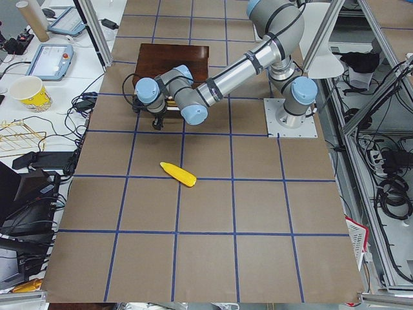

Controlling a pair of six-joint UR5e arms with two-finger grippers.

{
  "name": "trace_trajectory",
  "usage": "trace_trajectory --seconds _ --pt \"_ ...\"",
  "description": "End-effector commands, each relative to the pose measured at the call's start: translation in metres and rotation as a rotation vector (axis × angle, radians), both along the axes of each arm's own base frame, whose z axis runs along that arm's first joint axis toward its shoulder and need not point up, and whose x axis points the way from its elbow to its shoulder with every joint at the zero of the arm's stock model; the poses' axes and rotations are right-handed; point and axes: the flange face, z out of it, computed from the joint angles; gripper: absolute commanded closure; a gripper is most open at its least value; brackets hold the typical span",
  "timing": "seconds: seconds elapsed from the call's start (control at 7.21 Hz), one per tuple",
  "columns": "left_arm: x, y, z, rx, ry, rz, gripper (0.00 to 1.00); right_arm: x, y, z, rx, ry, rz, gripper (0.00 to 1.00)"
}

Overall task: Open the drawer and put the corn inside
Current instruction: 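Pull the drawer out by its handle with the left gripper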

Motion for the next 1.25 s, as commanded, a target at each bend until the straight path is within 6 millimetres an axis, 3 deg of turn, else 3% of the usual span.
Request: trace_trajectory --seconds 0.0,1.11 --pt "0.013 0.0 0.001 -0.01 -0.002 -0.009 0.0 0.0 0.0 0.0 0.0 0.0 0.0 0.0" --pt "0.04 0.005 0.006 -0.019 -0.034 -0.02 0.0 0.0 0.0 0.0 0.0 0.0 0.0 0.0"
